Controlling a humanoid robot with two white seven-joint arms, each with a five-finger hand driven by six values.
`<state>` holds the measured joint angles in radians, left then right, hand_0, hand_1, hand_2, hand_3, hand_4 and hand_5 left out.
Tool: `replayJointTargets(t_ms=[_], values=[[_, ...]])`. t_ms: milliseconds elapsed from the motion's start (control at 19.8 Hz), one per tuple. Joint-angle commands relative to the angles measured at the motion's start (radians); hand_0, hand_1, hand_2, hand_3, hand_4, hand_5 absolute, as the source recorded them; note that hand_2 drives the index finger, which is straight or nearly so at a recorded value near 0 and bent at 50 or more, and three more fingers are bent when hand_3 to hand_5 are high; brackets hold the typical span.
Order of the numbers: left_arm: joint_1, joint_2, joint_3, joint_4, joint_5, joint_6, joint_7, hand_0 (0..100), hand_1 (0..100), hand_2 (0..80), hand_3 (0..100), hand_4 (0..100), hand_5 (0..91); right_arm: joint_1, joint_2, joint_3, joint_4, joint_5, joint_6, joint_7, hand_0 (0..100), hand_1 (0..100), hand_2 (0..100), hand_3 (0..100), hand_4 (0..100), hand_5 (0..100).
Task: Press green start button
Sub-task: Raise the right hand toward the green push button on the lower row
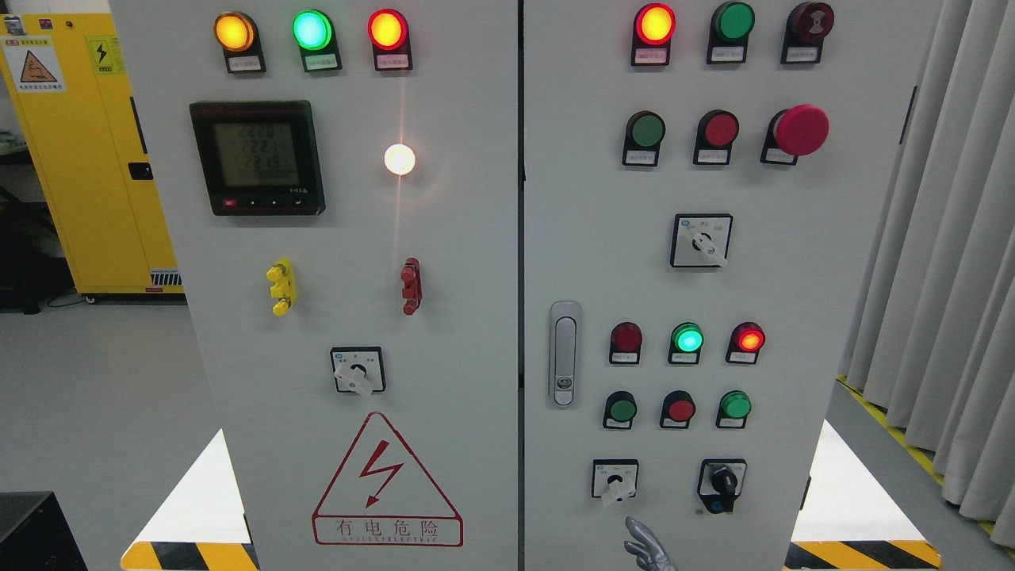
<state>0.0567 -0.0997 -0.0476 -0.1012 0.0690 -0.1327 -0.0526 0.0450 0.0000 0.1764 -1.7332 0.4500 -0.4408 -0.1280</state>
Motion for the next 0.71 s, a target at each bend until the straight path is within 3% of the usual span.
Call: replayJointTargets(t_ms=[0,252,655], values=[[0.0,0.0,0.0,0.0,0.0,-0.001,0.0,12,56,0.0,0,0,0.0,-0.065,-0.006,-0.127,-0.009,0.327,-0.013,-0.03,24,75,0,93,98,100],[0.0,0.0,0.0,0.0,0.0,-0.001,0.0,12,56,0.0,0,0,0.0,-0.166,-0.005,-0.126,0.006,0.502,-0.012,-0.03,24,76,0,93,96,100],[0.0,0.0,0.0,0.0,0.0,-0.001,0.0,12,56,0.0,0,0,0.0,-0.252,-0.008,-0.126,0.072,0.593,-0.007,-0.022,25,76,0,94,95,100]])
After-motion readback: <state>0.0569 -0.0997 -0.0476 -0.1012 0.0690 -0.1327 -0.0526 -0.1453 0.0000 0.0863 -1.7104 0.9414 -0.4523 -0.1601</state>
